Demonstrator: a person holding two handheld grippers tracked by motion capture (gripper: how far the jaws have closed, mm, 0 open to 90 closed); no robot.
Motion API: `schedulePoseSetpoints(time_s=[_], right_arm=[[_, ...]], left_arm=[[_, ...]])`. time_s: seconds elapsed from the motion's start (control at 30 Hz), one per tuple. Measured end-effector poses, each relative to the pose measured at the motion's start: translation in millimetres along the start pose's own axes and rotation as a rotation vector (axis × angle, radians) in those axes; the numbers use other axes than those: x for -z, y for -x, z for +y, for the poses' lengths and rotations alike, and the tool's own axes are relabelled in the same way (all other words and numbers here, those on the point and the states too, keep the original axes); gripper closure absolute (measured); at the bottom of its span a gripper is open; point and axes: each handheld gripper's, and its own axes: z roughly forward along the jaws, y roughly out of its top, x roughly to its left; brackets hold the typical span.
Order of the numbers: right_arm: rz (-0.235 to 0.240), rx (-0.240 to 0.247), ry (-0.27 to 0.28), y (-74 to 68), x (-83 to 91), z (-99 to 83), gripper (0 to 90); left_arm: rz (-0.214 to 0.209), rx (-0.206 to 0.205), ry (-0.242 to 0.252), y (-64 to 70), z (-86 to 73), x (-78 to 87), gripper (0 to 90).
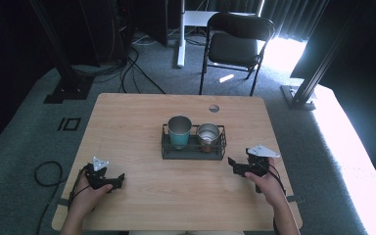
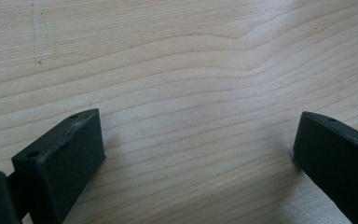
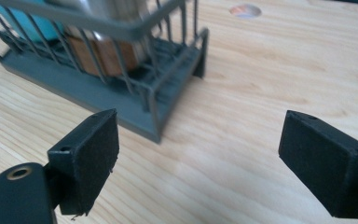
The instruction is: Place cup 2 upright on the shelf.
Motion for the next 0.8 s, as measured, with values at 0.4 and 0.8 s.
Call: schedulePoseSetpoints(time_s=[0.4,0.8], right_arm=[[-0.055,-0.030,-0.048,8.9,9.0,-25.3,11.9],[-0.124,-0.066,-0.082,19.2,19.8,-43.2,11.9]], left_arm=[[0.000,0.000,0.000,0.0,0.0,0.0,2.8],[0.000,0.000,0.000,0.0,0.0,0.0,2.8]])
